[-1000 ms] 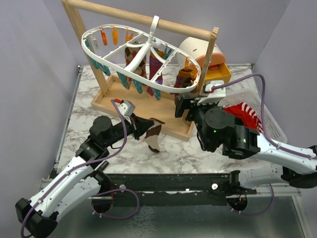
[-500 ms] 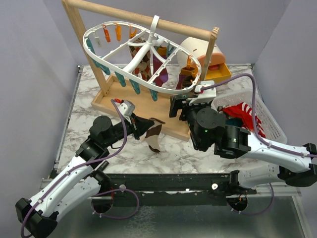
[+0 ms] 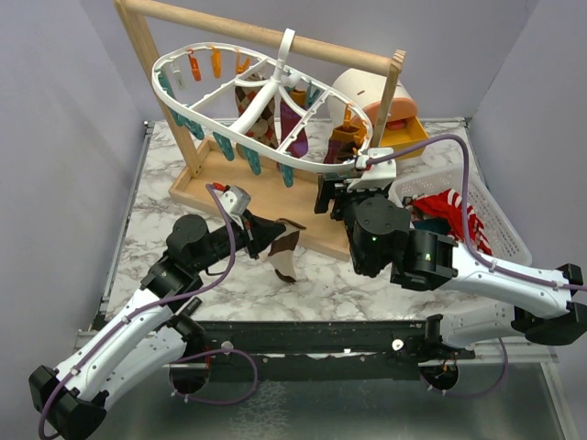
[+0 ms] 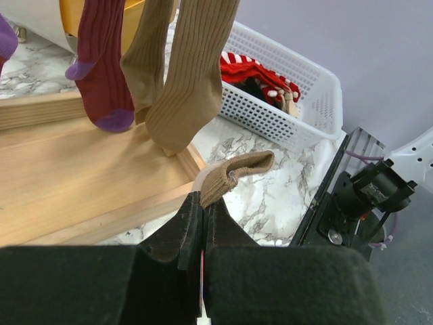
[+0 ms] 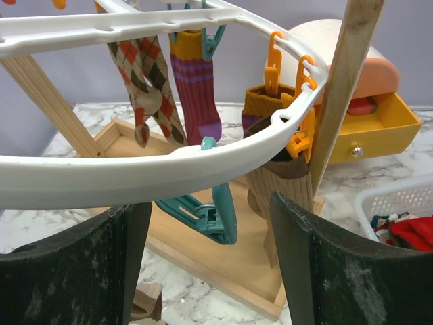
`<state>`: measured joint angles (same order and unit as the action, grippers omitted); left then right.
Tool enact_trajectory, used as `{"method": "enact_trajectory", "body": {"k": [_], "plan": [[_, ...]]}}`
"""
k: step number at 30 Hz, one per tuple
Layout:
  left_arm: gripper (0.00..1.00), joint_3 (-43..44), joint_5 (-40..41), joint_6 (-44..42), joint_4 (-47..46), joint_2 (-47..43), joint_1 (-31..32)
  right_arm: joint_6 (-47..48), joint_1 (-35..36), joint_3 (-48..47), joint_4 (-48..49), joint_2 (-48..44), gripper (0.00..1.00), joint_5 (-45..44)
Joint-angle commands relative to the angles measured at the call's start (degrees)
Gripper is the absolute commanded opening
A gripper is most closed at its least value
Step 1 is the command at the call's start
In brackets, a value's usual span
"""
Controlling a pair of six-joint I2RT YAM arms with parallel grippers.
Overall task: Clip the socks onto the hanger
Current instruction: Open the clamp at the hanger.
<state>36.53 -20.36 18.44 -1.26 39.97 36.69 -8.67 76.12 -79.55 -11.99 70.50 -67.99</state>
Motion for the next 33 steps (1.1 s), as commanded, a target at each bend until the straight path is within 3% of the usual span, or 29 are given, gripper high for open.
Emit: {"method": "enact_trajectory", "body": {"k": [1, 9, 33], "plan": [[0.0, -0.59, -1.58, 0.55, -1.78, -0.13, -0.31, 1.34, -0.52, -1.75, 2.11, 0.45, 0.75, -1.89], [0.0, -0.62, -1.54, 0.37, -1.82, 0.02, -0.3, 1.42, -0.62, -2.27, 2.98, -0.29, 0.74, -0.39], [0.0, -0.28, -2.06, 0.29, -2.7, 0.62, -0.31, 2.13, -0.62, -2.45, 2.61, -1.3, 0.26, 1.25]]}}
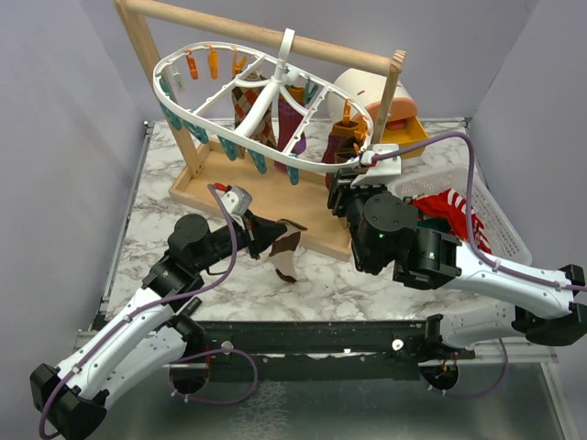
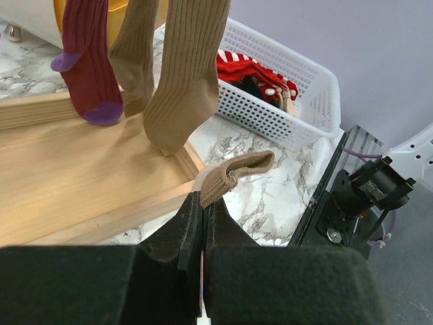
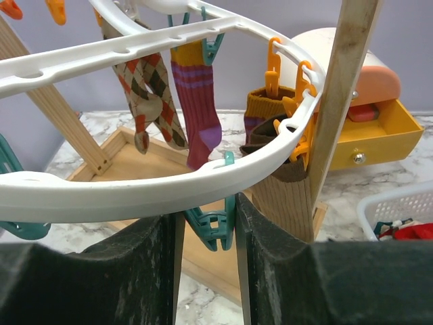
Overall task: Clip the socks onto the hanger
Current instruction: Open the clamp at the hanger.
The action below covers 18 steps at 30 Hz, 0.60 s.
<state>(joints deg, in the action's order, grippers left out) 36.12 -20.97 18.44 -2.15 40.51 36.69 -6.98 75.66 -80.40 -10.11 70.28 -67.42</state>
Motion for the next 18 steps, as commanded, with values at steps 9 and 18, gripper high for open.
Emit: {"method": "enact_trajectory", "body": {"k": [9, 18], "plan": [[0.0, 2.27, -2.33, 1.28, -4.34, 1.84, -0.3, -0.99, -0.16, -2.1, -0.83, -1.59, 0.0, 1.42], [0.0, 7.0, -6.06, 7.8, -14.05, 6.58, -0.3, -3.25, -0.16, -2.33, -2.2, -2.64, 0.0, 6.3]]}}
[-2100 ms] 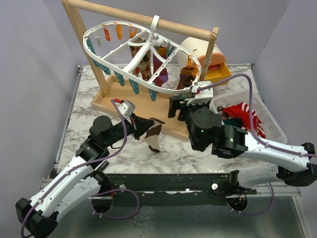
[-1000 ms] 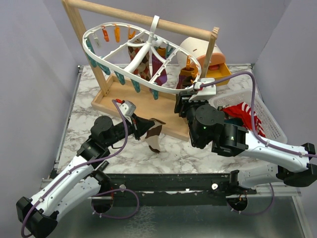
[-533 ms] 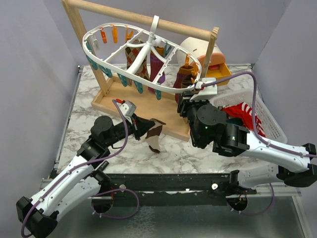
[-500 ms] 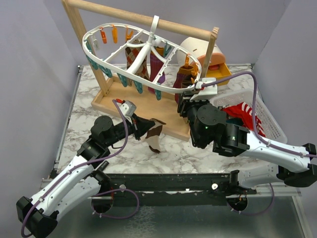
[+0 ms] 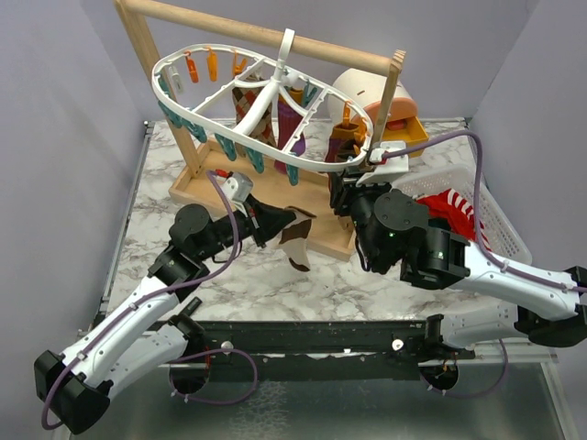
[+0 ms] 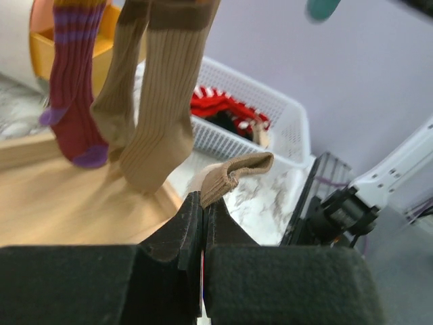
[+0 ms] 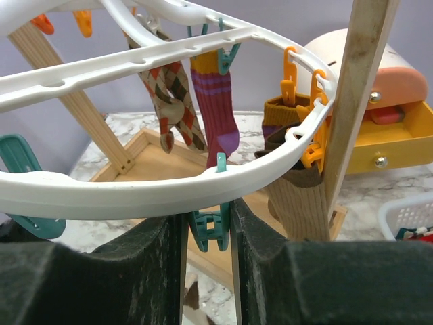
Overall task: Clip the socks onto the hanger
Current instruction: Open the clamp at the hanger.
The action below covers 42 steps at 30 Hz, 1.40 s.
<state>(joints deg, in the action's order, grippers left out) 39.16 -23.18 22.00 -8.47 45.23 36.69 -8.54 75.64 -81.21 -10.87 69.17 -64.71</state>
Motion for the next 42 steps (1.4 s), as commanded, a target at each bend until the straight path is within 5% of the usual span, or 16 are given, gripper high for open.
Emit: {"method": "enact_trajectory", "body": {"k": [1, 22, 42], "plan": [[0.0, 4.48, -4.47, 4.89, -8.64, 2.46, -0.3, -1.89, -0.16, -1.5, -1.42, -1.66, 0.0, 4.43], [0.0, 11.21, -10.53, 8.15, -15.24, 10.11, -0.3, -2.04, -0.14, 2.59, 2.09, -5.51, 0.0, 17.39], [0.0, 10.04, -13.17, 13.55, -15.44, 9.96, -2.46, -0.17, -0.14, 4.57, 4.74, -6.89, 0.0, 20.59]]}}
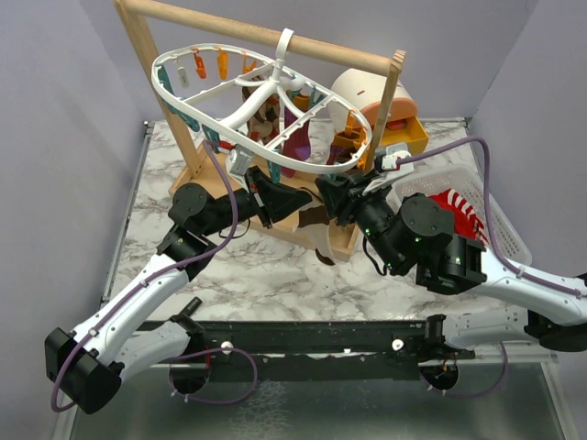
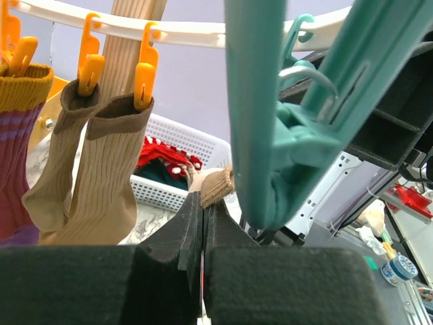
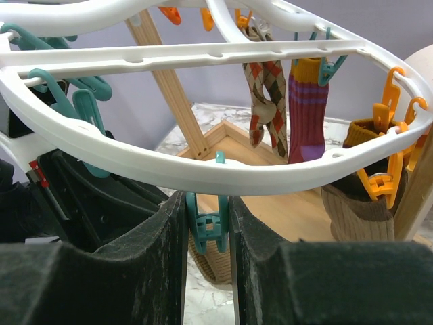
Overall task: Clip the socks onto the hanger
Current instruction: Open the clamp at the hanger.
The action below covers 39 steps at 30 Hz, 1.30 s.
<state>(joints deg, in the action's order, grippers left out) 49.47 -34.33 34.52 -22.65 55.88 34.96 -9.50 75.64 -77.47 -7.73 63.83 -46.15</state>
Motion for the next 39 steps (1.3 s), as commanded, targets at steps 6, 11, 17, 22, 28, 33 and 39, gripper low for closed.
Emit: {"method": "enact_trajectory", "body": {"k": [6, 11, 17, 22, 28, 33, 39], "plan": [[0.0, -0.92, -1.84, 1.33, -1.25, -1.13, -1.37, 0.81, -0.14, 0.74, 1.04, -1.31, 0.0, 3.47], [0.0, 0.06, -2.21, 1.39, -1.25, -0.95, -1.93, 0.71, -0.14, 1.0, 0.88, -1.43, 0.0, 3.65], [0.0, 0.28, -2.41, 1.47, -1.25, -1.26, -2.09, 0.62, -0.15, 1.09, 0.23, -1.26, 0.0, 3.32], [0.0, 0.43, -2.4, 1.6, -1.25, -1.65, -2.23, 0.62, -0.15, 1.01, -0.29, -1.04, 0.0, 3.34], [0.0, 1.01, -2.41, 1.69, -1.25, -1.91, -2.31, 0.46, -0.14, 1.09, -0.68, -0.9, 0.0, 3.8], [0.0, 1.22, -2.58, 1.86, -1.25, -2.03, -2.35, 0.38, -0.14, 1.18, -0.8, -0.64, 0.0, 3.92], [0.0, 1.31, -3.02, 2.03, -1.25, -2.39, -2.35, 0.85, -0.14, 1.36, -0.89, -0.56, 0.0, 4.14]]}}
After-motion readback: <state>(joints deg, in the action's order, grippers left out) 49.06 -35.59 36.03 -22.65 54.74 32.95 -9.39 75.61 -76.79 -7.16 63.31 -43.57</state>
